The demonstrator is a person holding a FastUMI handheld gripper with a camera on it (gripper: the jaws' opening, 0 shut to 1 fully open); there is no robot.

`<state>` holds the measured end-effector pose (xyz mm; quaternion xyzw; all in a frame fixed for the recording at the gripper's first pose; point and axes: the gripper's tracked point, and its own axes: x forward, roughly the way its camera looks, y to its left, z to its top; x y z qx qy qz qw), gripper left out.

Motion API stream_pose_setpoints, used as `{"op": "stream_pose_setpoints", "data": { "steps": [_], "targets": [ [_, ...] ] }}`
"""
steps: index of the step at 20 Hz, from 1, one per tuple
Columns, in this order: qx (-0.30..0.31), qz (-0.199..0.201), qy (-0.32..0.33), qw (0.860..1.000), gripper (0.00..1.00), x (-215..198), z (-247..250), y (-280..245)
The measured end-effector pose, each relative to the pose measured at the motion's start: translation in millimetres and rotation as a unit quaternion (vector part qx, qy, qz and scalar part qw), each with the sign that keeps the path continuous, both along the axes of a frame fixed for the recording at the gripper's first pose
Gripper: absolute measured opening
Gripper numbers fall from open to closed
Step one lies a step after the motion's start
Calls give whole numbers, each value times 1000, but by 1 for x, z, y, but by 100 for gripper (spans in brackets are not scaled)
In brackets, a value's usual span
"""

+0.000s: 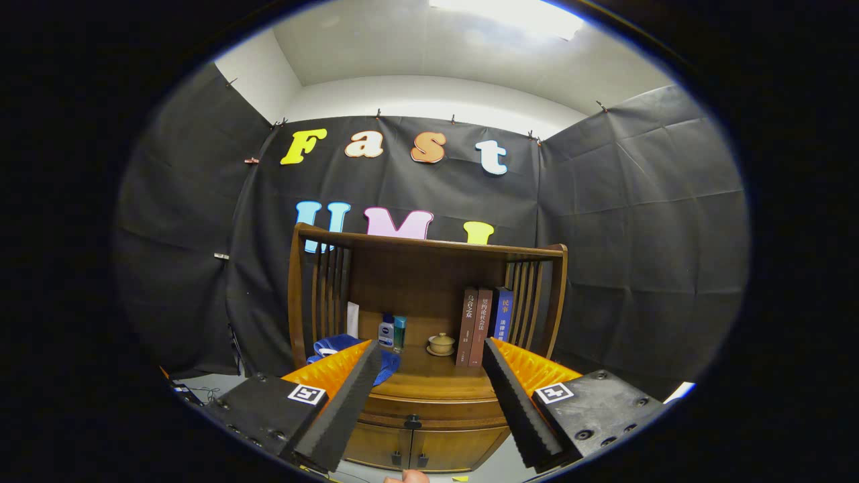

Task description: Pull open the drawer, take out the items inside it, and place them on the countertop above the cabinet.

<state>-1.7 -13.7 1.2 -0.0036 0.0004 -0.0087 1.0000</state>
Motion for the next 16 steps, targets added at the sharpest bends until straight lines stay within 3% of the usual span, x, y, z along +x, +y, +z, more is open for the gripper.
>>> {"op": "stream_pose_setpoints", "data": {
  "steps": [8,16],
  "targets": [
    [8,-22,-13,1000,98,12,-22,-3],
    [21,-23,20,999,98,65,-172,10]
  ]
}}
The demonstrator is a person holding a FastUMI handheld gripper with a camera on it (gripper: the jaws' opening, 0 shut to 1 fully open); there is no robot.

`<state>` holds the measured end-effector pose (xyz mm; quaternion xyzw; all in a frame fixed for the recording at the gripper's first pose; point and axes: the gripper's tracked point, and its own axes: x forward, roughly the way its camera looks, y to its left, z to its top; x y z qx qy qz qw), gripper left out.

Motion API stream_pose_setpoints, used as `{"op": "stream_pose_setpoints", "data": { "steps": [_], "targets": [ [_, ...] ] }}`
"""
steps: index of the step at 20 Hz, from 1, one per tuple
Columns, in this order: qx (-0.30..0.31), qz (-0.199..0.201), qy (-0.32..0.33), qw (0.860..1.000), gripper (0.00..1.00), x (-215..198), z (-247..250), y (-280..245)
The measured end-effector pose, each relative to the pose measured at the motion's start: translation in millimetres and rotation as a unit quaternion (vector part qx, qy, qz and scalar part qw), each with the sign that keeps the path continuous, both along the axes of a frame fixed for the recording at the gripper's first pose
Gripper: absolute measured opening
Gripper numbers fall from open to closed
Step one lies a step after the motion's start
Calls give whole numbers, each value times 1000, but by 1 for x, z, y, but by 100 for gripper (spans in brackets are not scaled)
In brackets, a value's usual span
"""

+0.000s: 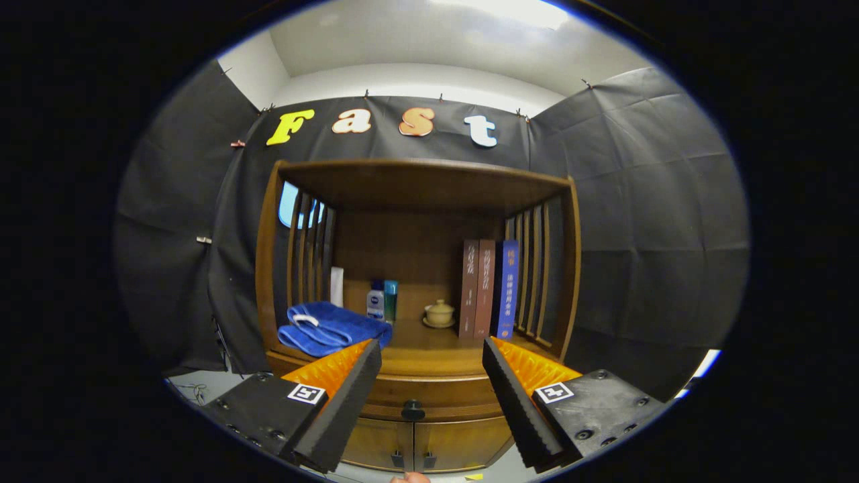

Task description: Pull open the drawer, take out the items inside it, and place them on the countertop above the cabinet.

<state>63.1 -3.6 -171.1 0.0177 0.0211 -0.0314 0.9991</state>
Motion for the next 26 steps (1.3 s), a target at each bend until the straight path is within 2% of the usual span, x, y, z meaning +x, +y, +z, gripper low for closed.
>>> {"op": "stream_pose_setpoints", "data": {
  "steps": [4,10,14,16,18,21,23,24,26],
  "targets": [
    [8,7,30,999,98,37,-92,12],
    [28,18,57,998,97,77,-176,21],
    [35,17,82,996,64,89,-203,31],
    [31,6,96,995,63,94,-211,25],
    [36,9,94,995,51,96,-212,26],
    [13,14,102,995,46,93,-213,25],
    [18,14,109,994,41,99,-217,26],
    [22,13,112,993,34,93,-214,26],
    [18,13,120,992,34,86,-212,27]
  ]
}}
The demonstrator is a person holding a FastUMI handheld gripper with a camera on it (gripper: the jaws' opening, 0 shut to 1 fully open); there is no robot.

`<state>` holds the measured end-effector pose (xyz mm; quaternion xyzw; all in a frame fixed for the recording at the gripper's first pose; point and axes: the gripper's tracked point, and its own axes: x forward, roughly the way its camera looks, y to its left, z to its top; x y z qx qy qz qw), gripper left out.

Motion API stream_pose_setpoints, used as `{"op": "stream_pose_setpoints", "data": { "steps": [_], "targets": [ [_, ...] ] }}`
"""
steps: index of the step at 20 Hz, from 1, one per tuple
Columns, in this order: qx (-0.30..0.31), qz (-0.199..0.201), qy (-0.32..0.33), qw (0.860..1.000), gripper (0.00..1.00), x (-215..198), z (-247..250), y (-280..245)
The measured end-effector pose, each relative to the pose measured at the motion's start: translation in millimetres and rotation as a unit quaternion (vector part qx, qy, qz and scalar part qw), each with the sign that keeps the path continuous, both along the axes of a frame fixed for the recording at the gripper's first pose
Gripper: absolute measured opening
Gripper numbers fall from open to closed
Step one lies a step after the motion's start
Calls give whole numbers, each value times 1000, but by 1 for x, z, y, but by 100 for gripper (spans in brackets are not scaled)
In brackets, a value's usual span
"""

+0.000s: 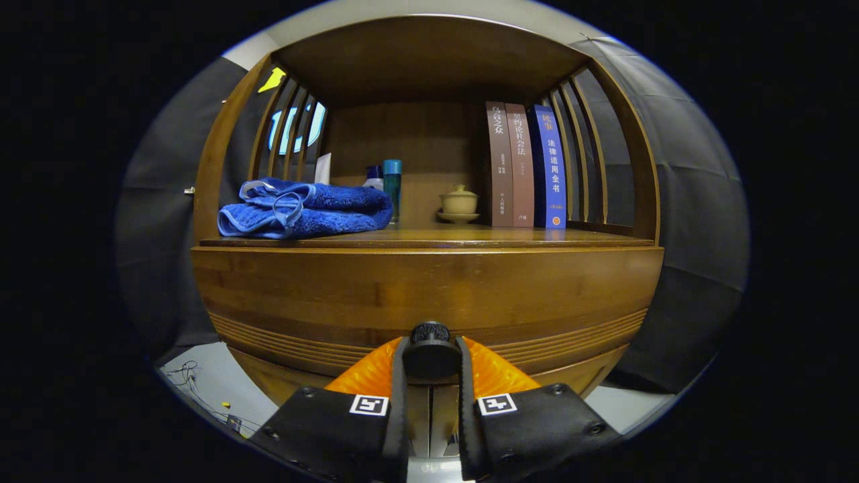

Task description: Pull open the drawer, take out the items inside it, and place them on the countertop above the cabinet.

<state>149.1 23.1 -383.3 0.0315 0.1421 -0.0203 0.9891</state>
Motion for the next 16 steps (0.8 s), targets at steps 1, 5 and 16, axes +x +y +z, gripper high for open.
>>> {"op": "stream_pose_setpoints", "data": {
  "steps": [1,5,16],
  "targets": [
    [0,0,1,1000,34,-6,1,1],
    [12,-5,0,1000,34,-42,8,0],
    [7,2,1,1000,33,-142,23,-4]
  ]
}}
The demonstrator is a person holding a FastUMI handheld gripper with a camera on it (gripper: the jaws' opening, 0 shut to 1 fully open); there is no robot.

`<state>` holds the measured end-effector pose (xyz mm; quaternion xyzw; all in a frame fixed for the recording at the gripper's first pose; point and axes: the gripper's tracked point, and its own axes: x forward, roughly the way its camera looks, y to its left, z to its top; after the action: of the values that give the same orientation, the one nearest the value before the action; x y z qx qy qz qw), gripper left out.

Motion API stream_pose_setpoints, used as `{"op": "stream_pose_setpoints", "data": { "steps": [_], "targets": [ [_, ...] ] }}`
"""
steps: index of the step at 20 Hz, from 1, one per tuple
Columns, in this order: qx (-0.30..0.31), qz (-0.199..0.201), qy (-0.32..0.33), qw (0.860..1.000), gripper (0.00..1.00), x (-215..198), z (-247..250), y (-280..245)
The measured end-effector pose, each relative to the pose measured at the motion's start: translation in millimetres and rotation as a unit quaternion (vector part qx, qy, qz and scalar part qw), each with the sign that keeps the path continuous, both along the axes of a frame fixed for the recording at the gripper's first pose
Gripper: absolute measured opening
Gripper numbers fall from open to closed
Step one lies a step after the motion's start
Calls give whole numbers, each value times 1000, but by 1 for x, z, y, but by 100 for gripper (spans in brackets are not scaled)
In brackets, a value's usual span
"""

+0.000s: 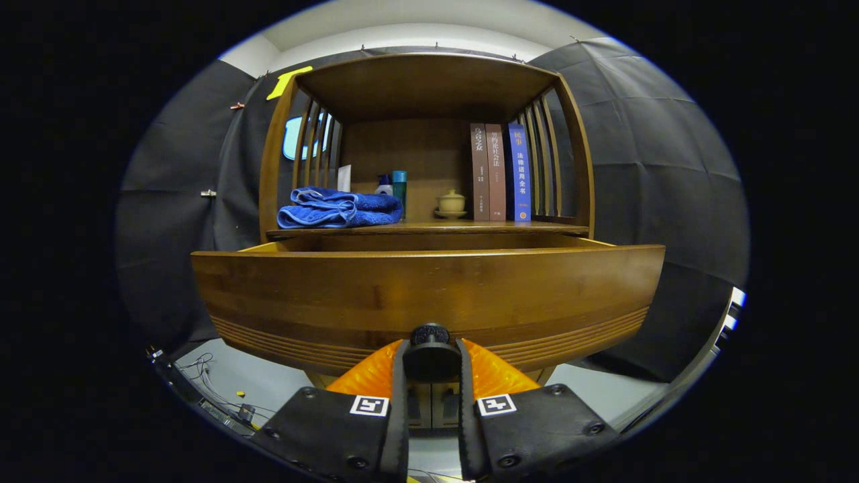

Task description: Pull open the drawer, take out the items inside it, and place them on the countertop above the cabinet.

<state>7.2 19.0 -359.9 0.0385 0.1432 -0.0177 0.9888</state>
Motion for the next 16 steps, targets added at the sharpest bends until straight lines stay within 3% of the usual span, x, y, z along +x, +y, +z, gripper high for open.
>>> {"op": "stream_pose_setpoints", "data": {
  "steps": [10,14,16],
  "targets": [
    [10,-4,-3,1000,33,-22,-5,-1],
    [13,-9,12,1000,46,-27,-6,3],
    [24,-4,11,1000,73,-39,0,7]
  ]
}}
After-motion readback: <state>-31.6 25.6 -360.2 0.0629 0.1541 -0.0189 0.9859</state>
